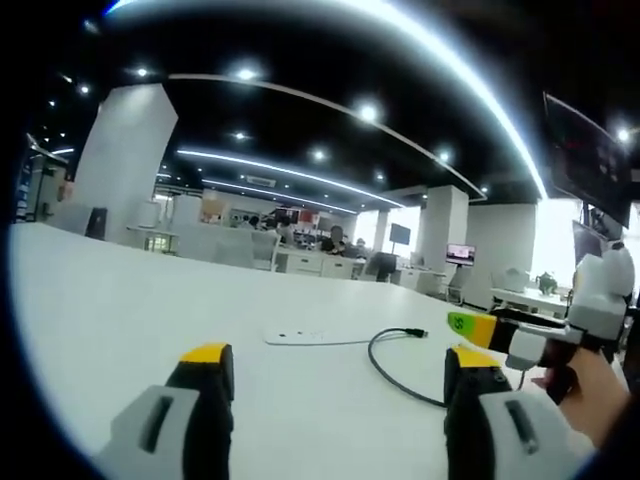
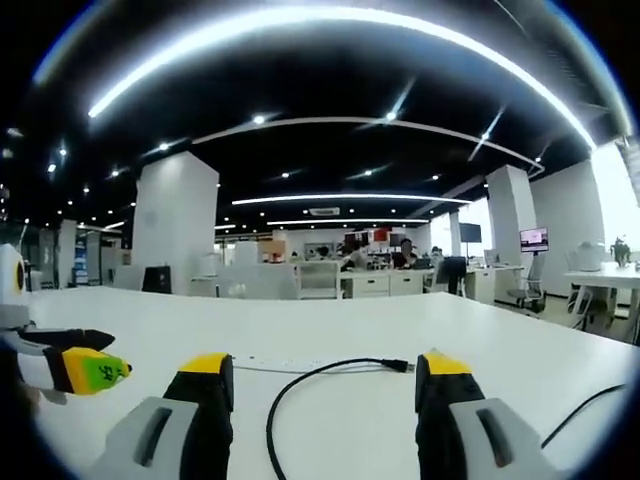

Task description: Locate the USB plug end of the data cable currently connected to the USB port on the desk. Grip the plug, withdraw it from the port, and place it onto the desktop.

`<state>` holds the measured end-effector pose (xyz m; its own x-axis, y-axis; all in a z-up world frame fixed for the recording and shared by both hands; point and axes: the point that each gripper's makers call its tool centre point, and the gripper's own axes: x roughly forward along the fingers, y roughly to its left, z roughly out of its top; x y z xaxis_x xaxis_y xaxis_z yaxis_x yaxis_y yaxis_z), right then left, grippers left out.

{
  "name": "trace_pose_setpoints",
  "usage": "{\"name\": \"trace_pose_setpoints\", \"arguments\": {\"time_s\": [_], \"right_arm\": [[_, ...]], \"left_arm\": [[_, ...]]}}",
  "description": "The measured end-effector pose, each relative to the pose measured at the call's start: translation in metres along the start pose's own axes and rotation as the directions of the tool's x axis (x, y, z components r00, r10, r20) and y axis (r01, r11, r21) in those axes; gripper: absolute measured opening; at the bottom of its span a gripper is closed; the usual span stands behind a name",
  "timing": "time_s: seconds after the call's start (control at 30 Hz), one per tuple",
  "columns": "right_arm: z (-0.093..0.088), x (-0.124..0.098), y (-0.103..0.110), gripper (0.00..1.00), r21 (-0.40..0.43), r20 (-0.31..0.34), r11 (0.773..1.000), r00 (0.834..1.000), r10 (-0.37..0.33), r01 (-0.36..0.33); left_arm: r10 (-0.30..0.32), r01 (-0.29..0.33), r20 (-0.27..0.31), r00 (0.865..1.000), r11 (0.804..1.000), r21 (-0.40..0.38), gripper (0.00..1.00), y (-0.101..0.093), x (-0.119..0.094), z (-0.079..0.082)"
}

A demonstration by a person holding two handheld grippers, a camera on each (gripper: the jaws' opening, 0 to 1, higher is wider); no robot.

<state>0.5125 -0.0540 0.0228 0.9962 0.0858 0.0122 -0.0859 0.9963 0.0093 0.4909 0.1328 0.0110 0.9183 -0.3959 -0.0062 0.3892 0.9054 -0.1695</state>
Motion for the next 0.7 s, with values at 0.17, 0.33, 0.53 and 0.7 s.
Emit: {"name": "trace_pose_setpoints", "arguments": {"time_s": [0.17,0.33,0.53,0.7], "right_arm": [[0.002,-0.007,0.002,0.75,0.004,0.006,1.0,1.0,0.0,0.0],[0.001,-0.013,0.011,0.74,-0.009,0.006,1.0,1.0,0.015,-0.015],[0.004,-0.019,0.021,0.74,-0.009,0.015,1.0,0.999,0.03,-0.03],[0.014,-0.026,0.034,0.74,-0.022,0.042,0.999,0.998,0.042,-0.041]], "left_arm": [[0.02,-0.02,-0.007,1.0,1.0,0.006,0.86,0.005,-0.008,-0.003],[0.034,-0.034,0.001,0.999,0.999,-0.03,0.86,0.009,-0.015,0.0],[0.055,-0.054,0.022,0.998,0.998,-0.02,0.86,0.015,-0.025,0.007],[0.072,-0.071,0.029,0.997,0.997,-0.033,0.86,0.023,-0.032,0.009]]}}
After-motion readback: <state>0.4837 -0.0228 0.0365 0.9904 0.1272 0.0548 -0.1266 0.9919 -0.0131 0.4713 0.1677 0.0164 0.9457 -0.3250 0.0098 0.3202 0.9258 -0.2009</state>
